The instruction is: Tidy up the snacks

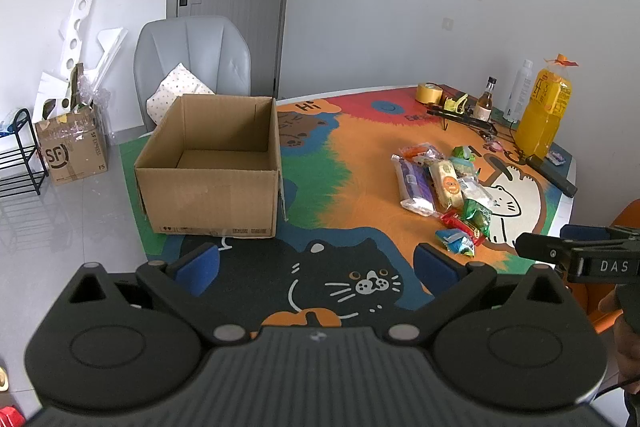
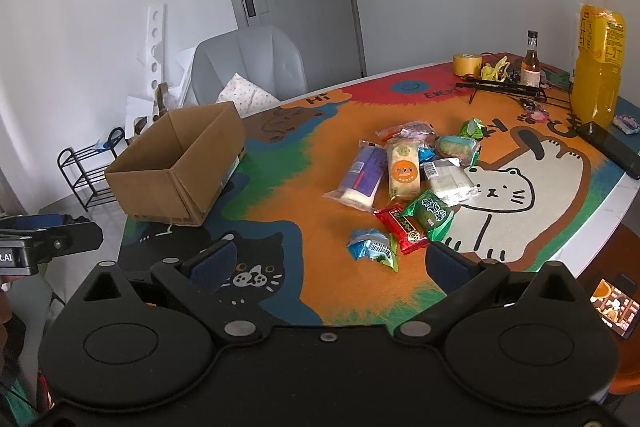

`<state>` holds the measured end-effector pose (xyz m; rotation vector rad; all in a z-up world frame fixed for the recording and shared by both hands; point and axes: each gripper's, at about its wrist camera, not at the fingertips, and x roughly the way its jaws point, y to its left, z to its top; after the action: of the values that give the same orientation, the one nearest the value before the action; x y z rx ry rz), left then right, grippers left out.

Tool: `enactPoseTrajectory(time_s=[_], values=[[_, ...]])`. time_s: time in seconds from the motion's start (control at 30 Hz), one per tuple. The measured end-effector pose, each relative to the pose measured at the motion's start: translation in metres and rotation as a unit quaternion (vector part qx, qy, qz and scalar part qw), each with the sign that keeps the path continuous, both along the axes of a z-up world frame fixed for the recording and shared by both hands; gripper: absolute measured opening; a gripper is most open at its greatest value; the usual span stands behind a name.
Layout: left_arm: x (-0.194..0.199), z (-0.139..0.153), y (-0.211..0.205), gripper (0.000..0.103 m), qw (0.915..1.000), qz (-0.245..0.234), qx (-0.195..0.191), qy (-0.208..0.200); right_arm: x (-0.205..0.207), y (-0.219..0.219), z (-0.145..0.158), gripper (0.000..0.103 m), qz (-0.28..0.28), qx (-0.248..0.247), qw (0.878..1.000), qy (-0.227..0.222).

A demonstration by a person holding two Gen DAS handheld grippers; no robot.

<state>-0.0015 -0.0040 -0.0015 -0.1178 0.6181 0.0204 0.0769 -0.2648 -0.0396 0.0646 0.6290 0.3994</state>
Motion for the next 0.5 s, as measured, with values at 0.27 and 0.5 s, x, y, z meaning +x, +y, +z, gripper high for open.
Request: enactPoseTrajectory(time_s=[0.27, 0.5], values=[[0.0013, -0.0023, 0.0006, 0.103, 1.0000, -0.001, 0.002, 0.004, 0.0022, 0.0014, -0.0016, 0.103, 0.000, 0.001, 1.000, 0.002], [0.0006, 0.0012, 0.0046, 0.103, 0.9999, 0.012, 0.005, -0.009, 0.0078, 0.0009, -0.0031, 0.103, -0.002, 0.008, 1.000, 0.007]])
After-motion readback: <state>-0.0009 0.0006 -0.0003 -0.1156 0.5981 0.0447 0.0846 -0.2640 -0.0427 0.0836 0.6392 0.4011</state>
